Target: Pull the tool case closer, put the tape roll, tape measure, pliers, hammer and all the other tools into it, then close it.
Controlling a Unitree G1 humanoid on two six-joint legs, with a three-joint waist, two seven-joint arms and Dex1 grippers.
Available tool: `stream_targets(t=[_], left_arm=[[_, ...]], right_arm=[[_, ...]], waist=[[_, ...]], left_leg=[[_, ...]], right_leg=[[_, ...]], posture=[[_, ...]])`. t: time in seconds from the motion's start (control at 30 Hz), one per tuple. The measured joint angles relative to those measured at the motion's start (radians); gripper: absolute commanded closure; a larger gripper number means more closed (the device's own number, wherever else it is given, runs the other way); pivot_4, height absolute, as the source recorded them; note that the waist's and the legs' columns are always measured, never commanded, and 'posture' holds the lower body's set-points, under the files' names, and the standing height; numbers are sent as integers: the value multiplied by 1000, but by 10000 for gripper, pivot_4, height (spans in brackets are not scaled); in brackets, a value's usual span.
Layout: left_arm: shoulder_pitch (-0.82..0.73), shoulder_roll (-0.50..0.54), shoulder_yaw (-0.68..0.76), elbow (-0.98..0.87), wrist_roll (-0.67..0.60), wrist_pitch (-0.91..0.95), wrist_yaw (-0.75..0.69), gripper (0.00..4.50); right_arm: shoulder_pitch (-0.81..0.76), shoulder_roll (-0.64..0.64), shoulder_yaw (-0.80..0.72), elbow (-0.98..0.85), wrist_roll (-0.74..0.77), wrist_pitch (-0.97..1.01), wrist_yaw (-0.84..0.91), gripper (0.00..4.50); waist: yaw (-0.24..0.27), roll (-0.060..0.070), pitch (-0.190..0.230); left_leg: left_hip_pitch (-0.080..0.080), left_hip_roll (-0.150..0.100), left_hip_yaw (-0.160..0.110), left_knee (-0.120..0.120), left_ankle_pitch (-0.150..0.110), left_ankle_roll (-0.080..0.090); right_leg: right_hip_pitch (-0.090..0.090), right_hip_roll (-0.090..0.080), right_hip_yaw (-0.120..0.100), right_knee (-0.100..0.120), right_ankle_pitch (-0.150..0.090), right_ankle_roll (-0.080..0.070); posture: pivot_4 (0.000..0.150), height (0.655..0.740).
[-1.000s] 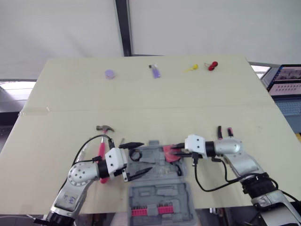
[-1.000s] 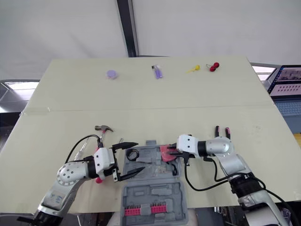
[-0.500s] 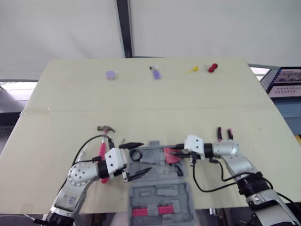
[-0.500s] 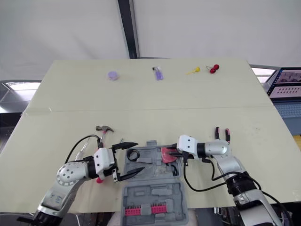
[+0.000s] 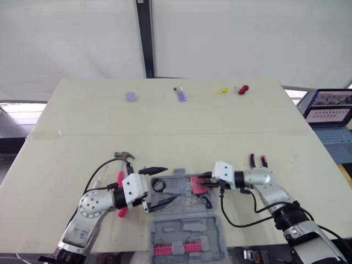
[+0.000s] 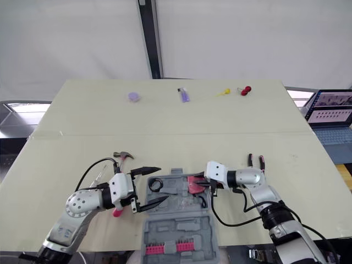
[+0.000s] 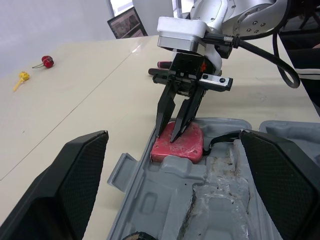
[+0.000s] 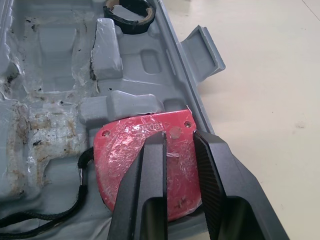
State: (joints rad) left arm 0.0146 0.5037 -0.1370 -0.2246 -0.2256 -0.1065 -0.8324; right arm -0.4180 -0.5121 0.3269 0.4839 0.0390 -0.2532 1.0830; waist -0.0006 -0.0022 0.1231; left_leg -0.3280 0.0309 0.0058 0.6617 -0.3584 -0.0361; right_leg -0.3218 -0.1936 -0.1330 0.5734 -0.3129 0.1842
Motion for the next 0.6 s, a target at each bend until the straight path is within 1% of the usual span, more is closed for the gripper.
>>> stream_targets(t=[0.2,0.33,0.53,0.57,0.6], left_arm=[[0,1,0,1,0,3,-1,0],[0,1,-1,2,0,3,-1,0],[0,-7,-1,2,0,9,6,0],[0,-8,-1,1,0,14,9,0],[1,-8,-1,0,0,21,11,0]], right_arm=[[-14,8,3,0,0,83,19,35864],[-16,8,4,0,0,104,25,35864],[-2,4,-13,-6,4,57,33,35864],[4,-2,-22,-18,13,54,37,35864],[14,-10,-31,-42,23,58,41,35864]], waist=[[1,1,-7],[2,4,-7],[0,7,-5],[1,9,-3],[2,13,2]], left_leg=[[2,0,0,0,-1,0],[10,2,0,-1,-6,1],[9,2,0,0,-7,1],[8,2,0,1,-7,2],[7,2,0,1,-7,2]], right_leg=[[3,0,0,-1,0,0],[15,3,0,-8,-1,-1],[15,3,1,-11,-1,-1],[15,3,1,-12,-1,-1],[15,3,1,-13,0,-1]], posture=[[1500,7400],[1500,7400],[1500,7400],[1500,7400],[1500,7400]])
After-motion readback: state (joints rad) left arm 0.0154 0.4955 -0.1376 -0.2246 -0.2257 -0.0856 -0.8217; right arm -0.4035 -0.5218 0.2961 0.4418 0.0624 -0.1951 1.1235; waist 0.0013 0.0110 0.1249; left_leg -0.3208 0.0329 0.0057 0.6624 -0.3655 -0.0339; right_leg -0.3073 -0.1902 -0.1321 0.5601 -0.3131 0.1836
